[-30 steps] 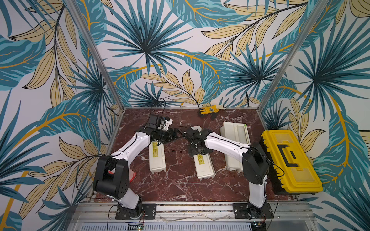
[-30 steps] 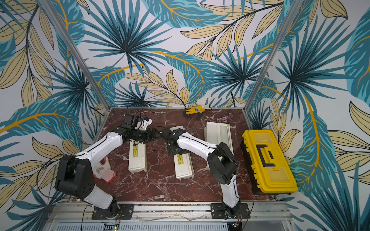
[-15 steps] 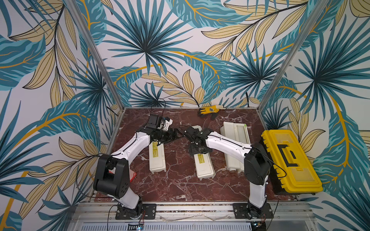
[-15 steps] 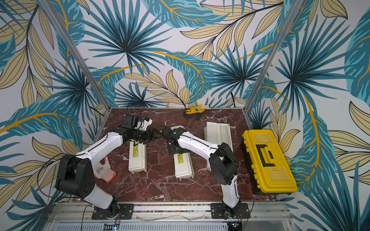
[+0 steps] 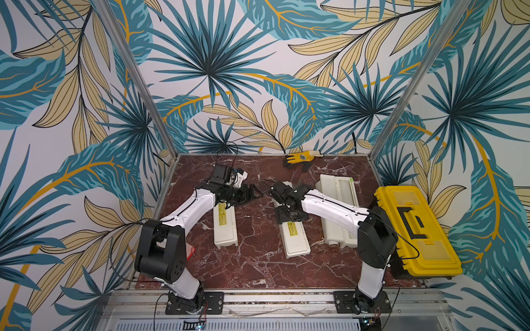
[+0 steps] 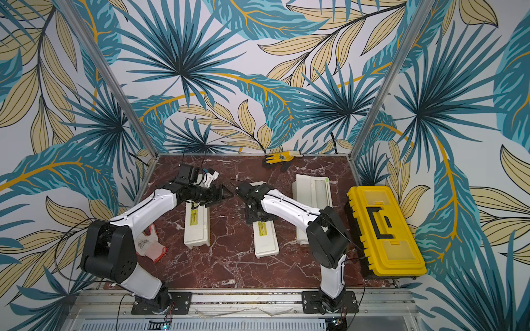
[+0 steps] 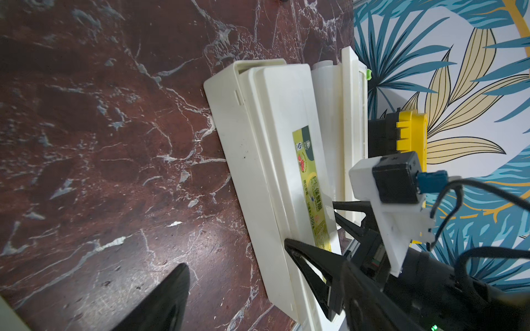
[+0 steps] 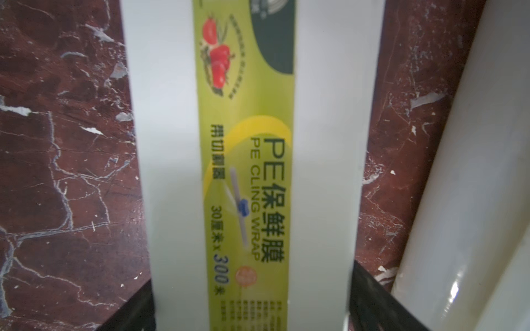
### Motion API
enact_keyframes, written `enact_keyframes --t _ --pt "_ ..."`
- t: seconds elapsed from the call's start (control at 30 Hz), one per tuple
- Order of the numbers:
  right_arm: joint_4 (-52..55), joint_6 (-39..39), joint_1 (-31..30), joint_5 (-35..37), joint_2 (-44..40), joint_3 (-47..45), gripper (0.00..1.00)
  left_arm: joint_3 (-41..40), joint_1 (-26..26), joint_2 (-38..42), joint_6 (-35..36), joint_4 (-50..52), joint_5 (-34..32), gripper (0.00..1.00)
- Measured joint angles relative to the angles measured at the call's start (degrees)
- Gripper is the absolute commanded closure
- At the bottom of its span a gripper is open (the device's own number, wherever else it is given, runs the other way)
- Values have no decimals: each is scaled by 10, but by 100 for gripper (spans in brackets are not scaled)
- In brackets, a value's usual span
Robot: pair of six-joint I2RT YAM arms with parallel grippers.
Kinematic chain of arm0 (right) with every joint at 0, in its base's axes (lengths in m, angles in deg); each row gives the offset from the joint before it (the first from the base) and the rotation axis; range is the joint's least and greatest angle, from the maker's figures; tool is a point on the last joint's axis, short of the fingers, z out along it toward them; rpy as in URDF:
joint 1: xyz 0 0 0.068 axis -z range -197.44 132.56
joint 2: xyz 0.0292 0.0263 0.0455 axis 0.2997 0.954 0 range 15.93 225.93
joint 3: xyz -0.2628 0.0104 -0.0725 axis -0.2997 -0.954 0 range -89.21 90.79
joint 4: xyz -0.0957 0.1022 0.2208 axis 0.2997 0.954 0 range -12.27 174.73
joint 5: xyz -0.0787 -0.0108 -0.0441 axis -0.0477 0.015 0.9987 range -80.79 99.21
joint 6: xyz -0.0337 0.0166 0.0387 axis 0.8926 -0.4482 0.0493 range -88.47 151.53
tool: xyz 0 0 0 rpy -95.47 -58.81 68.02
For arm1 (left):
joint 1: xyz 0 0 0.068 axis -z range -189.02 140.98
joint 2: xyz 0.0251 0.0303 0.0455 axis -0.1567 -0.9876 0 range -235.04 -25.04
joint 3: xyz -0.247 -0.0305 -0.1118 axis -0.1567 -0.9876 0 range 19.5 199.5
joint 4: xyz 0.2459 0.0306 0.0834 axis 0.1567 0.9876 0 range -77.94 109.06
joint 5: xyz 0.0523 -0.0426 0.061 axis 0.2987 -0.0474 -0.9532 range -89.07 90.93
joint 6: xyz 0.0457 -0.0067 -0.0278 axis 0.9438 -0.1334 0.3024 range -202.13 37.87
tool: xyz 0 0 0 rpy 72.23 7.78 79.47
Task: Put plastic wrap rolls into dispensers
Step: Close the lid on the plastic wrap cutting box.
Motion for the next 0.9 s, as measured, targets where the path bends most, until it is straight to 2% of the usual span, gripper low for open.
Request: enact_keyframes --t 0.9 --pt "-55 33 14 -7 -10 -37 15 0 0 0 -11 0 0 16"
